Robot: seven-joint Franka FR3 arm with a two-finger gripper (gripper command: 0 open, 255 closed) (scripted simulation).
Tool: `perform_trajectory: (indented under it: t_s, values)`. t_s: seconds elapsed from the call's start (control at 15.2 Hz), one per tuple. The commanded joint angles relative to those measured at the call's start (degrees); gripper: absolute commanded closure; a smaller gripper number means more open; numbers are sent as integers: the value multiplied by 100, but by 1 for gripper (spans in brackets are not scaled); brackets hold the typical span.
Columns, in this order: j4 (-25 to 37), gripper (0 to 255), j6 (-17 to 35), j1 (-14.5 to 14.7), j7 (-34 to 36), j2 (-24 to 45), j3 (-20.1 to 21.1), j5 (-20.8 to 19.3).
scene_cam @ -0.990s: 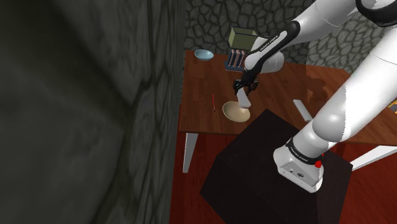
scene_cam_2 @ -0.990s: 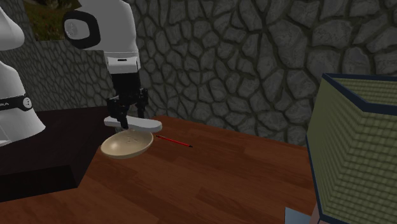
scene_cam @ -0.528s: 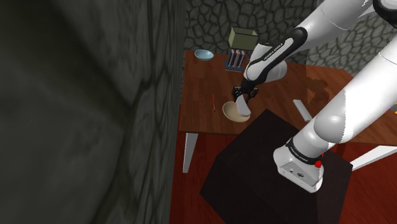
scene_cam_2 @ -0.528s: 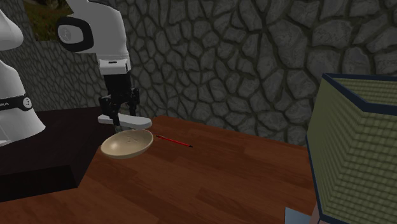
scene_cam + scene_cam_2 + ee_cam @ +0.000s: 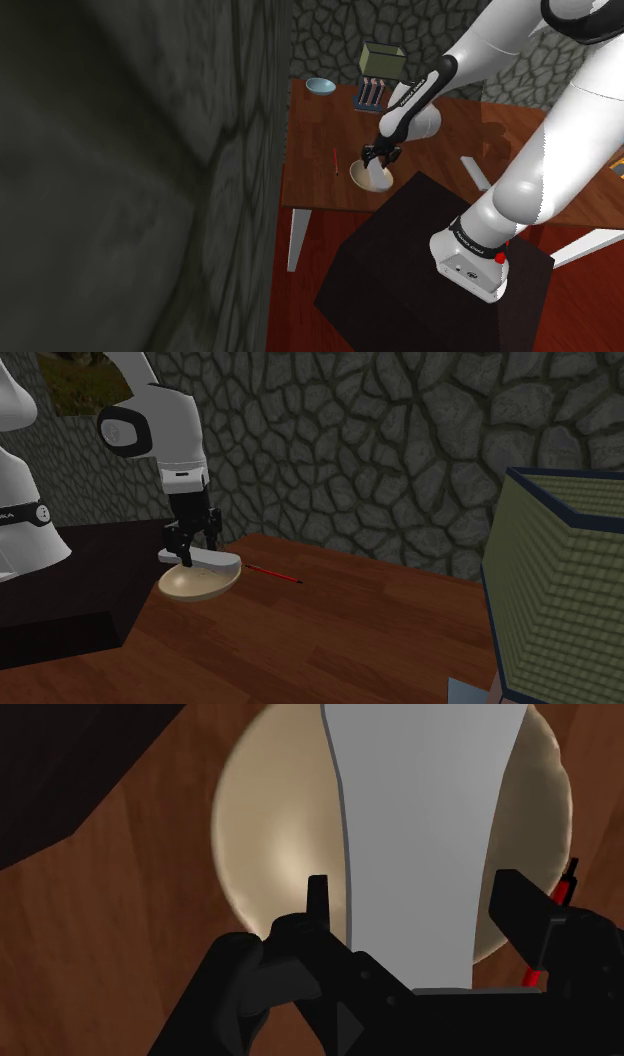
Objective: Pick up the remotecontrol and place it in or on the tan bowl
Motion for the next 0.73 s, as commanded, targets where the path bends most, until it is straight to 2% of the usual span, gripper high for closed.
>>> perform_trajectory:
  t_s: [0.0,0.2,0.66]
  values:
    - [21,255,185,-62,-121,203,95,155]
    - [93,255,432,-193,-278,522,271,353]
    - [93,255,433,-198,-274,522,275,347]
